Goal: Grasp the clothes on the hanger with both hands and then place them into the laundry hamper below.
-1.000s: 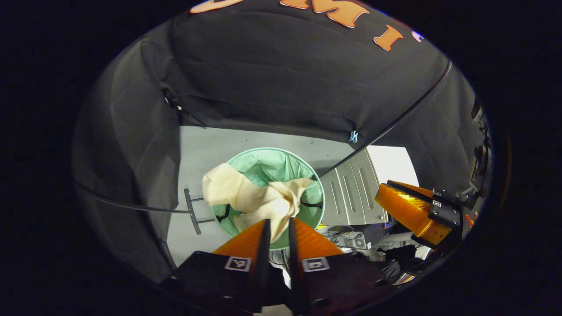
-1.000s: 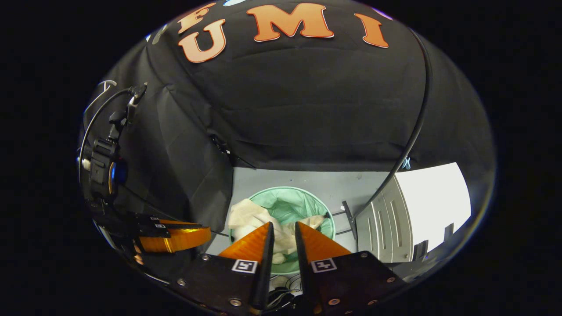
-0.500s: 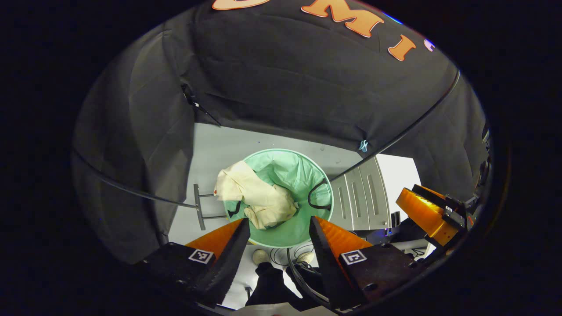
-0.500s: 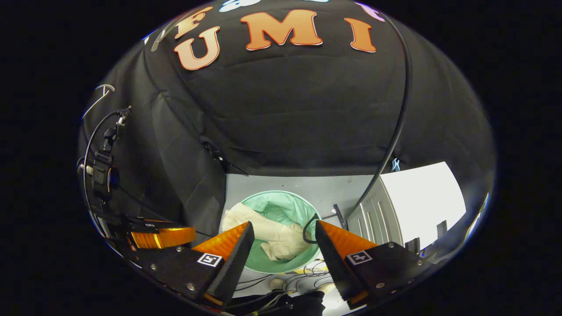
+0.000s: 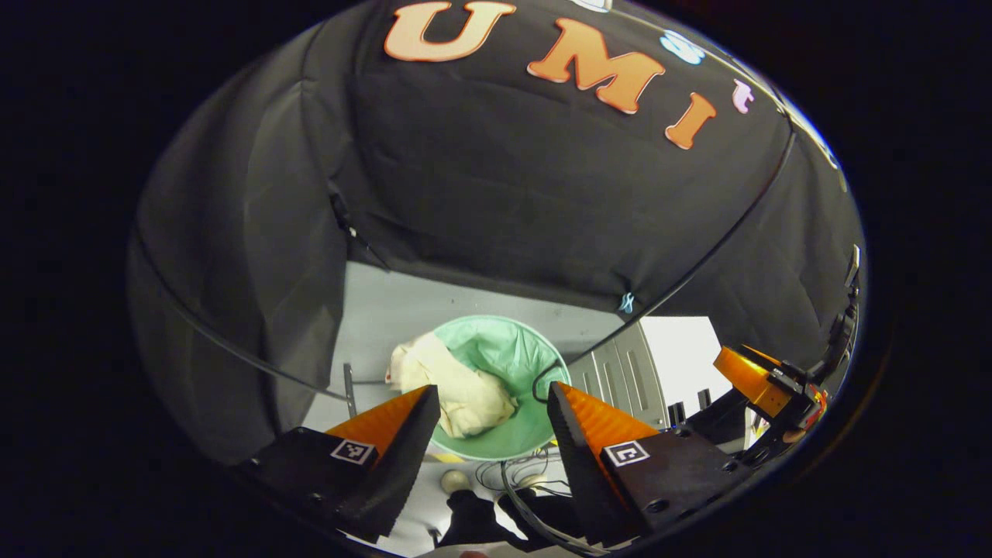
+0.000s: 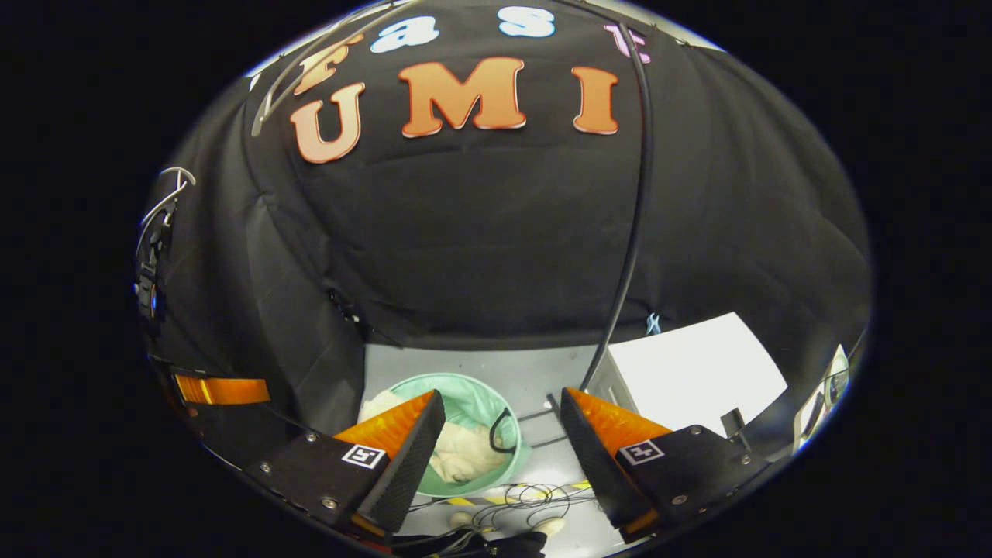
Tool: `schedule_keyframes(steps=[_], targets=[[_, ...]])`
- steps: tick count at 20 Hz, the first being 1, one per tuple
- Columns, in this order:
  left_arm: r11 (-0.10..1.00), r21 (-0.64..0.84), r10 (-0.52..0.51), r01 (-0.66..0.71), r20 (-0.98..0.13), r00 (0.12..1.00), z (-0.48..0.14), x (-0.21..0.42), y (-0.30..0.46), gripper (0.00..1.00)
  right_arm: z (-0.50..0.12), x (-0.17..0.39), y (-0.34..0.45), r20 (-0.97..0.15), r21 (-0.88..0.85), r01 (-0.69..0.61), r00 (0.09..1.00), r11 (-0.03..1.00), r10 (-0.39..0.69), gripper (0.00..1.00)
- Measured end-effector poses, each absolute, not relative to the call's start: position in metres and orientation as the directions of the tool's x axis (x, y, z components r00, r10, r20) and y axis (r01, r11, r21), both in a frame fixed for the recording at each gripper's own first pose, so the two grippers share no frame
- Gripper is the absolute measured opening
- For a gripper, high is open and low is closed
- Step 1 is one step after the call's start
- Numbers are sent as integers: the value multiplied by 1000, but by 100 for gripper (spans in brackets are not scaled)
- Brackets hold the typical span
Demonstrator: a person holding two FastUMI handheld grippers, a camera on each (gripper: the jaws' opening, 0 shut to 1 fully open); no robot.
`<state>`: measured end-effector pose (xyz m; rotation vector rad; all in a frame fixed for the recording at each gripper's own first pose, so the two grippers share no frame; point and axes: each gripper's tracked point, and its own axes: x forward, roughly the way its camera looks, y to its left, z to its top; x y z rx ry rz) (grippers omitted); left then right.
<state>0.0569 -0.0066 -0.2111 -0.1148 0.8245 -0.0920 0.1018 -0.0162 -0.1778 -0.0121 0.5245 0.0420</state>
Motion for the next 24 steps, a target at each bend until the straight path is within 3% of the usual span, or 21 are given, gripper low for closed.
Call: schedule_keyframes(steps=[7,13,15,16,20,23,24], targets=[[990,-73,-140,119,-540,830,-114,71,-9,92,-87,86,-54,-350,-51,-4,937,999,-14,94],[994,-8,-104,106,-294,950,-16,85,-5,92,-19,72,-72,-226,-22,34,973,999,-38,94],[996,20,-85,92,-223,971,11,81,2,92,5,69,-78,-180,2,47,983,999,-46,94],[996,33,-74,81,-188,979,24,79,6,98,19,66,-81,-155,7,55,986,998,-53,94],[999,39,-31,33,-48,998,87,74,17,97,68,56,-93,-45,1,72,996,997,-72,94],[999,48,-17,16,33,999,104,69,20,86,89,52,-99,22,1,80,997,997,-80,96],[998,67,-16,14,38,999,105,70,20,87,87,52,-95,18,5,70,997,998,-70,93]])
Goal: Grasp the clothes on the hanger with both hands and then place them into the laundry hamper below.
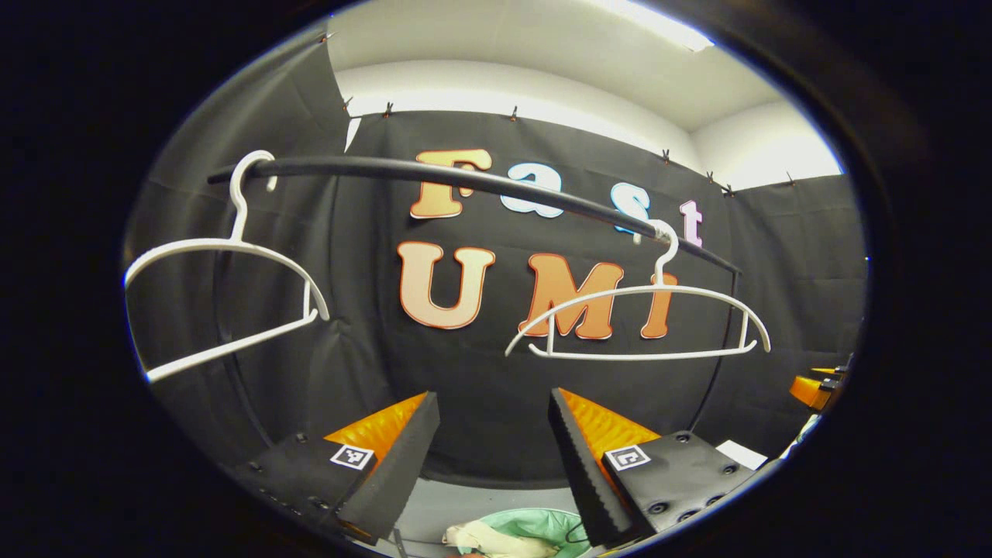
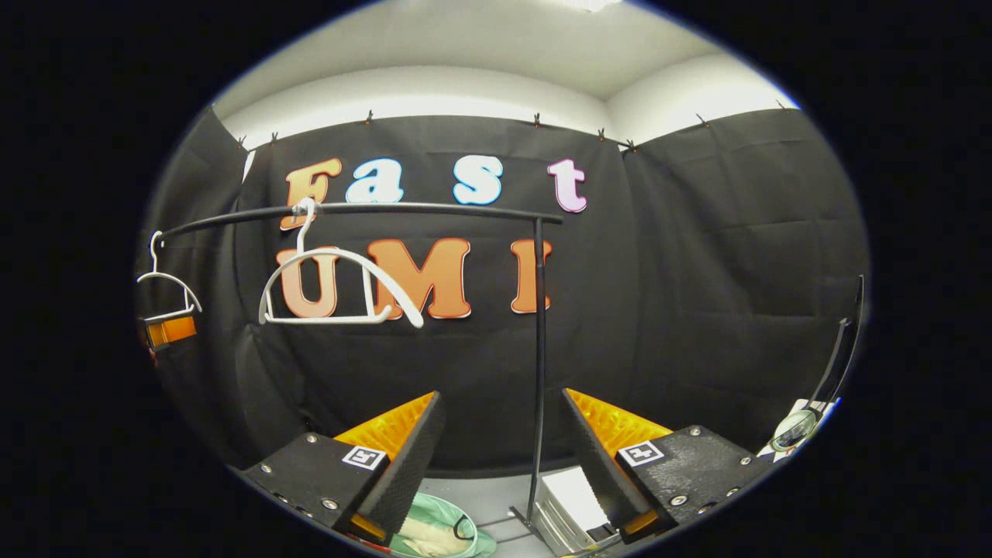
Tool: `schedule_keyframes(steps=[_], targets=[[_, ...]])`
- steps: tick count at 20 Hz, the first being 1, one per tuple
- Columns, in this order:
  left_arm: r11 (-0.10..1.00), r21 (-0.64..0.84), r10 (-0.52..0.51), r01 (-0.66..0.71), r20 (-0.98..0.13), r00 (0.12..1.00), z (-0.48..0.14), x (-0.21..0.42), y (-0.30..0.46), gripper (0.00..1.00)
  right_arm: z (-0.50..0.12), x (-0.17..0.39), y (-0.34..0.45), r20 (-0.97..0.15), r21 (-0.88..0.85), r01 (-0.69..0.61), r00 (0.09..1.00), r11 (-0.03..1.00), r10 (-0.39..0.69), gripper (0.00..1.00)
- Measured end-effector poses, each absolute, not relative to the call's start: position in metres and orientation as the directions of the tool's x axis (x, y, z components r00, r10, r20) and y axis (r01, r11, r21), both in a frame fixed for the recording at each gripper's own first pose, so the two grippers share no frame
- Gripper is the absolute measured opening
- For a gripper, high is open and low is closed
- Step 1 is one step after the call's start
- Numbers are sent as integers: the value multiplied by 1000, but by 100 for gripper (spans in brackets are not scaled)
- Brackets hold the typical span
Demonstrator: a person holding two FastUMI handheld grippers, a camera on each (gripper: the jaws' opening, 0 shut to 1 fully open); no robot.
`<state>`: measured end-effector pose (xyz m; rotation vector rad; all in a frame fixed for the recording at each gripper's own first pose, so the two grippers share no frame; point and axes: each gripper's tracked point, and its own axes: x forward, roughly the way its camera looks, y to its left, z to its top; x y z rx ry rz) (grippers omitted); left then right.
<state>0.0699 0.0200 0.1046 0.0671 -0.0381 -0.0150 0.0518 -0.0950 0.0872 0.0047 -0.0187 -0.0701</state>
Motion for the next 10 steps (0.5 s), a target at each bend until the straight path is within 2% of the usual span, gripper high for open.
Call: schedule_keyframes(steps=[6,10], targets=[[998,62,-3,2,21,1000,97,68,19,96,78,42,-92,10,-13,48,999,999,-47,94],[999,50,3,-3,7,1000,91,69,20,94,79,38,-95,14,-9,57,998,998,-57,94]])
